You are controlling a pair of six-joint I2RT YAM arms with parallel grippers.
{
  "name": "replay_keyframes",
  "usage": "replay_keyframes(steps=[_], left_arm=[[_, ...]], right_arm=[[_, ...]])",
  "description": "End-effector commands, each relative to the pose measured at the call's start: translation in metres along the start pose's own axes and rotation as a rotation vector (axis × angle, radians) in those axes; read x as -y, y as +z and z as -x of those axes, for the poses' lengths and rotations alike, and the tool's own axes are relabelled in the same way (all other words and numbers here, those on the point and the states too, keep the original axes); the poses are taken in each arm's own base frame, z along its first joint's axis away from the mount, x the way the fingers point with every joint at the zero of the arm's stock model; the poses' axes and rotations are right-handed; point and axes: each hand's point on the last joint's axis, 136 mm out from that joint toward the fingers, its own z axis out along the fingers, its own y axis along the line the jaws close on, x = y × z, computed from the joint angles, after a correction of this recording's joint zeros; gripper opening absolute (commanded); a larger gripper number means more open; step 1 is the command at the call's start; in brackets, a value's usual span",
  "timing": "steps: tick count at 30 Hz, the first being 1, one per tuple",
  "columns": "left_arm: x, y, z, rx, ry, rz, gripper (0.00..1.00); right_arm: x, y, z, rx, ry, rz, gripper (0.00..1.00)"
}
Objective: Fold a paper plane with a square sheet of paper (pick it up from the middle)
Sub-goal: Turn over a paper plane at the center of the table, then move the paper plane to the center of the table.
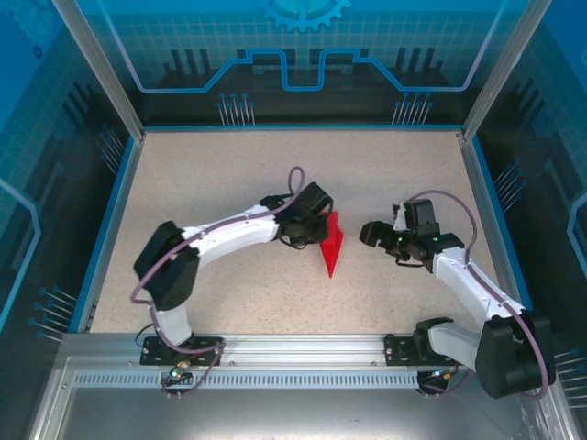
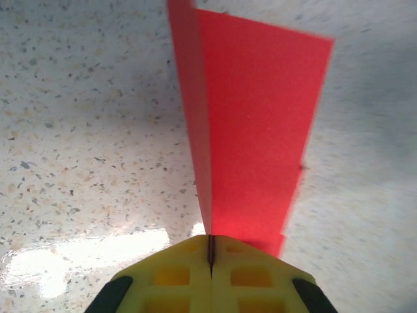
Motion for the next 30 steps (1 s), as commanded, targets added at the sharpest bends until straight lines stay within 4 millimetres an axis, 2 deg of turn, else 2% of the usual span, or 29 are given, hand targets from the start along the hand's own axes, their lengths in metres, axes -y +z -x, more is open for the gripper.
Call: replay_keyframes(steps=[1, 5, 9, 15, 17, 19, 25, 28, 30], left_arm=[[0.028, -0.003, 0.006, 0.004, 0.058, -0.24, 0.0], [0.02, 0.011, -0.005, -0.032, 0.049, -0.306, 0.0], [0.011, 0.028, -0.013, -0.05, 0.025, -0.333, 0.0], [-0.015, 0.053, -0.035, -0.072, -0.025, -0.365, 0.0], [-0.023, 0.057, -0.04, -0.073, -0.03, -0.36, 0.0], [-0.028, 0.058, -0.042, -0.071, -0.035, -0.358, 0.0], [-0.034, 0.059, -0.044, -0.064, -0.041, -0.35, 0.0], [-0.034, 0.059, -0.044, -0.064, -0.043, -0.349, 0.0], [-0.035, 0.06, -0.044, -0.066, -0.043, -0.349, 0.0]], right_arm=[[-0.033, -0.003, 0.0, 0.023, -0.043, 0.128, 0.8], [-0.057, -0.003, -0.008, 0.038, -0.098, 0.165, 0.75], [-0.063, 0.003, -0.02, 0.026, -0.123, 0.136, 0.66], [-0.064, 0.034, -0.042, -0.074, -0.127, 0.092, 0.5], [-0.07, 0.042, -0.045, -0.094, -0.151, 0.084, 0.45], [-0.067, 0.051, -0.047, -0.113, -0.166, 0.023, 0.41], [-0.067, 0.071, -0.064, -0.195, -0.185, -0.006, 0.38], [-0.067, 0.063, -0.059, -0.155, -0.191, -0.032, 0.36], [-0.064, 0.05, -0.052, -0.103, -0.196, -0.073, 0.42]])
